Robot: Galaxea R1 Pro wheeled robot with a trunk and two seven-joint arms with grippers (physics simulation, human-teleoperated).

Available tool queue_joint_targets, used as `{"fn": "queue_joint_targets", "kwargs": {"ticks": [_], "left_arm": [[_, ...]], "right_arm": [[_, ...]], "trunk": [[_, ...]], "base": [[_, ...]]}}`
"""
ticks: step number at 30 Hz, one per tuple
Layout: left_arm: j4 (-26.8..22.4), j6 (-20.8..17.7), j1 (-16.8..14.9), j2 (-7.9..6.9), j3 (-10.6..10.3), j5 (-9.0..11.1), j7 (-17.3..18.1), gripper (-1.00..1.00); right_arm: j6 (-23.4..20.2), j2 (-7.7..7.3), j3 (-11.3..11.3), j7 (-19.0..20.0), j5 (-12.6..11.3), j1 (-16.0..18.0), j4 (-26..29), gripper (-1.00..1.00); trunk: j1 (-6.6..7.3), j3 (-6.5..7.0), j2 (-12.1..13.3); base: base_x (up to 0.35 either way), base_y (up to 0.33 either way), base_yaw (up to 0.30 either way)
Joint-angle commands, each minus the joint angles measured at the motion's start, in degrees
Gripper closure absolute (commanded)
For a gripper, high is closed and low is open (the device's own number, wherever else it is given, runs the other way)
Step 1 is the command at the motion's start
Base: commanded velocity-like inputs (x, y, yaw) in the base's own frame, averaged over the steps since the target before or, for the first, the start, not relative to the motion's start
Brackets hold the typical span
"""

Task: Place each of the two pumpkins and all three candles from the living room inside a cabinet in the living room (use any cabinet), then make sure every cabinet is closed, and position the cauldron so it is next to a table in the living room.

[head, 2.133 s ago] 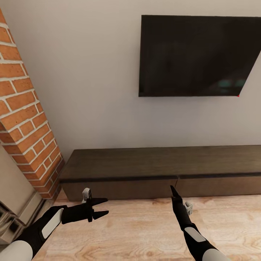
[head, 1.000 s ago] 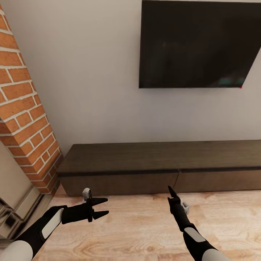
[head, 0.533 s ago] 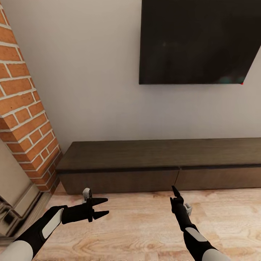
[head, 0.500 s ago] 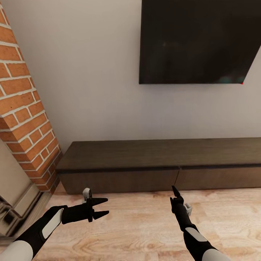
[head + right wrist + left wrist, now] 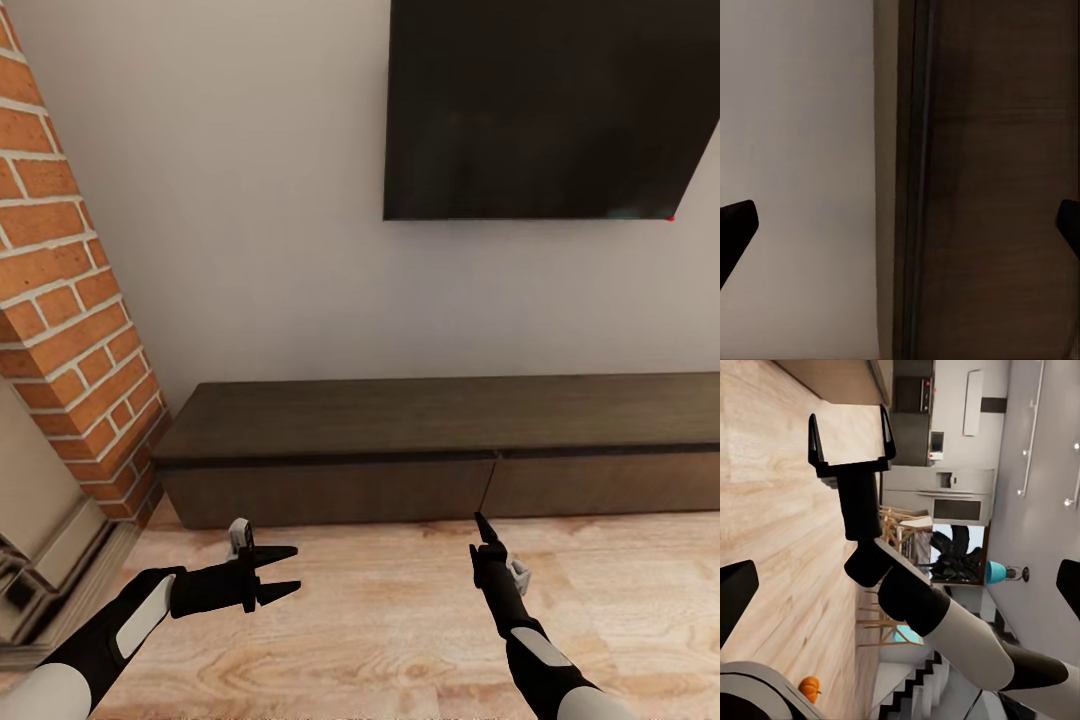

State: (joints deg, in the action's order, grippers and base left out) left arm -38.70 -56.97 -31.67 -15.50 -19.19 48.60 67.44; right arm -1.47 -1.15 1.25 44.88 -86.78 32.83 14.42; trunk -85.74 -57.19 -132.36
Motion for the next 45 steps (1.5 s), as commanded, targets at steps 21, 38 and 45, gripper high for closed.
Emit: {"fn": "queue_joint_targets", "kwargs": {"ticks": [21,38,45], "left_arm": [[0.03,-0.33,-0.07,-0.06,-0.23,0.27,0.15,-1.00],[0.03,-0.33,-0.06,-0.14,-0.18,0.23,3.07,-1.00],[0.03,-0.33,-0.07,-0.14,-0.21,0.24,3.14,-1.00]], "right_arm": [[0.06,0.03,0.07,0.02,0.03,0.04,-0.10,-1.00],[0.06,0.10,0.09,-0.14,0.03,0.04,-0.10,-1.00],[0.10,0.10,0.07,-0.14,0.03,0.04,-0.10,-1.00]], "trunk": [[-4.61,-3.82,-8.46],[-5.49,-4.54,-10.06],[-5.49,-4.54,-10.06]], "base": [[0.000,0.000,0.000],[0.003,0.000,0.000],[0.224,0.000,0.000]]}}
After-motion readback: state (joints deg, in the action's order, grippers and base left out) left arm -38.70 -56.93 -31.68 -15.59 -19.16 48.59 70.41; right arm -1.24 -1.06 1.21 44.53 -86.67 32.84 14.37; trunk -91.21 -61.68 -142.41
